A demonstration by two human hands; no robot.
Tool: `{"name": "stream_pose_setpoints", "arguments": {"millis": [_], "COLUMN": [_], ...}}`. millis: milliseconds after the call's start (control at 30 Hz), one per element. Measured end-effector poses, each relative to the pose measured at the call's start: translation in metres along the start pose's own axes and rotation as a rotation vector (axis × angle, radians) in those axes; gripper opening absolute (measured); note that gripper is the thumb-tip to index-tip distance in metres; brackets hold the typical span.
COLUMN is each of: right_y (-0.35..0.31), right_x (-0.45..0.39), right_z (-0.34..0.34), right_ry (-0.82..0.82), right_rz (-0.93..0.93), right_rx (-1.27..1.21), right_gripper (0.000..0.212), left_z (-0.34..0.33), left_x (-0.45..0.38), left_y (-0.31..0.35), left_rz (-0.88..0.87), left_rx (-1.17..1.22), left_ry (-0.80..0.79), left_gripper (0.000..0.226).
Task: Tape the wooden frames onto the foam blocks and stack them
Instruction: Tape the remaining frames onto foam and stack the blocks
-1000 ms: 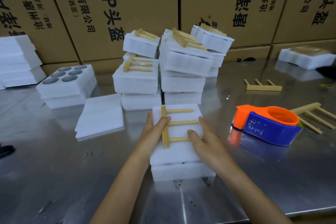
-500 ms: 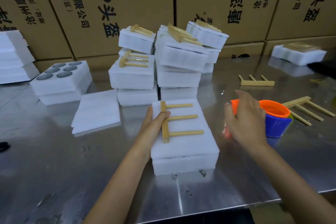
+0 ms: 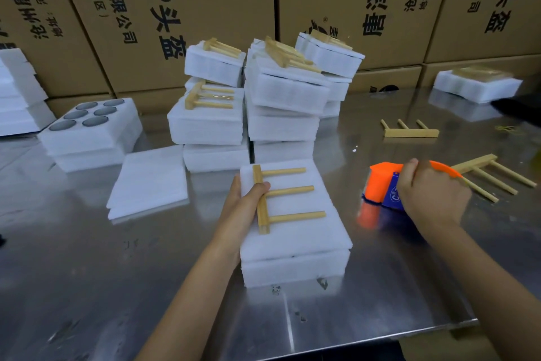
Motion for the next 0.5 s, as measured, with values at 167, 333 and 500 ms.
{"name": "stream_pose_setpoints", "arguments": {"millis": [167,333,500], "right_y": [-0.001,-0.012,-0.052], "right_x": [-0.005,-0.021,-0.029], "right_z": [0.003,0.029,0.080], "right_ry": [0.022,0.113,0.234], "right_rz": [0.110,0.125,0.236], "right_rx": [0.002,-0.186,-0.394], "right_gripper": [0.052,0.058,0.054], "left_z": [0.001,0.004,-0.039], "left_x": [0.005,0.003,0.016], "left_y": [0.003,0.034,0.090], "left_rz": [0.012,0.008,-0.203], "left_rx": [-0.026,-0.346,-0.352], "left_ry": [0.024,0.092,-0.082], "left_gripper": [0.025,0.080,0.058]}}
Point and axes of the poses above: each hand's wrist, its own x-axis away from the middle knuckle, its own z-axis out of the back of the hand, y = z × x, the point moved 6 cm from there along -x, towards the middle knuckle
